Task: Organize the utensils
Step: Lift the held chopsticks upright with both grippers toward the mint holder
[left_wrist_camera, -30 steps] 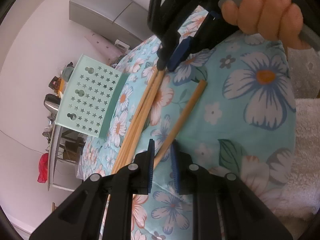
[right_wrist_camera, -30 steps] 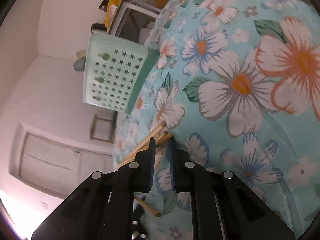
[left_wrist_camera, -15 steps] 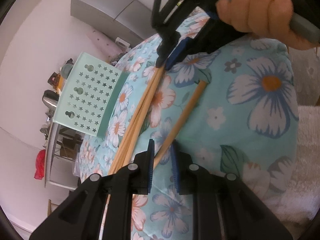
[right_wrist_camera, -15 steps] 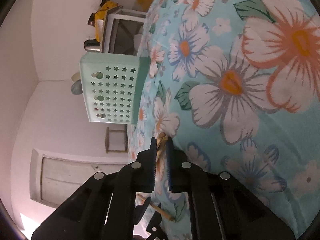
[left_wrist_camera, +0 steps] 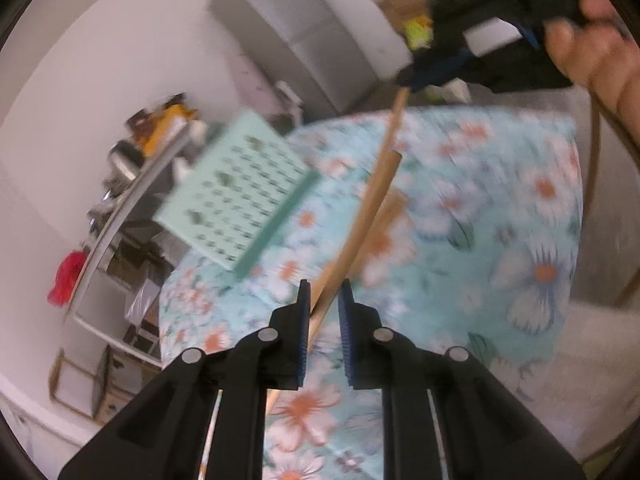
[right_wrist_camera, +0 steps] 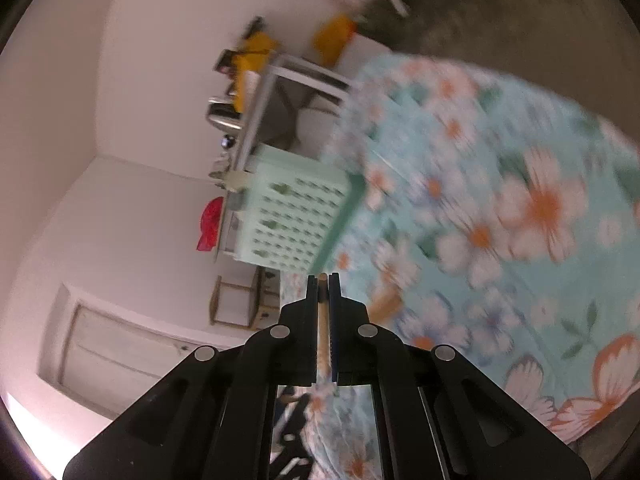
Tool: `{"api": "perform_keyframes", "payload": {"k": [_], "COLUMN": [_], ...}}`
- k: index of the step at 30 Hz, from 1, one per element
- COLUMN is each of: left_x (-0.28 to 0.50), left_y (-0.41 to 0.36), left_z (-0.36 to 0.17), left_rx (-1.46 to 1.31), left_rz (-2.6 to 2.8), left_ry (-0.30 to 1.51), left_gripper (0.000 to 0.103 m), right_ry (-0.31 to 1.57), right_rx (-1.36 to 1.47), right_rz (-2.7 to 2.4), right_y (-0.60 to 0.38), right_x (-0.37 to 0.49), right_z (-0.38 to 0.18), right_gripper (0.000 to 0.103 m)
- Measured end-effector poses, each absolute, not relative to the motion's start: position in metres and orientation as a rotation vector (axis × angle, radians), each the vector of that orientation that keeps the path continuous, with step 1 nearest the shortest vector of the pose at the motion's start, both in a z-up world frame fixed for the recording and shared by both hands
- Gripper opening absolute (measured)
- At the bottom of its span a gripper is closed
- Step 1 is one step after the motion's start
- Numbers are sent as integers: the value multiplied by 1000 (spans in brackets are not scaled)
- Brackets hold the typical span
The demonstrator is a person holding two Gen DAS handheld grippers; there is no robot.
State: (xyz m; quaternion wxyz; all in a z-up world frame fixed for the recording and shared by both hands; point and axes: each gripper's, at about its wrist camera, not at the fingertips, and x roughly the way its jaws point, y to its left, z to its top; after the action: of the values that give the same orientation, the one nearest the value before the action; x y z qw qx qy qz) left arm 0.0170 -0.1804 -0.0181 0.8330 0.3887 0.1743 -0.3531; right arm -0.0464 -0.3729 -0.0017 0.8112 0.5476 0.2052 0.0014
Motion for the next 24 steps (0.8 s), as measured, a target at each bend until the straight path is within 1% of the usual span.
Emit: {"api": "perform_keyframes", "payload": {"k": [4,10,17,20,24], "left_x": [31,60,103,114,118], "left_y": [-157,-110,-56,-41,-33], "left_z": [15,50,56,53,45], "left_rx": [650,318,-106,-214,-248], "left_rz": [-704,-660,-635,-617,-592], "left_ry": [382,444,583,609,631], "left_gripper": [11,10,10,10,10], "right_ry": [370,317,276,268,255], "right_rx": [996,788,616,587,564], "right_rz": [0,-1,-28,-32,-40], "right_y": [-358,-332,-307,-301,-295], "right_x": [-42,-40,-36,-38,-41], "right_z": [50,97,132,139,145], "right_gripper": [3,3,3,3,3]}}
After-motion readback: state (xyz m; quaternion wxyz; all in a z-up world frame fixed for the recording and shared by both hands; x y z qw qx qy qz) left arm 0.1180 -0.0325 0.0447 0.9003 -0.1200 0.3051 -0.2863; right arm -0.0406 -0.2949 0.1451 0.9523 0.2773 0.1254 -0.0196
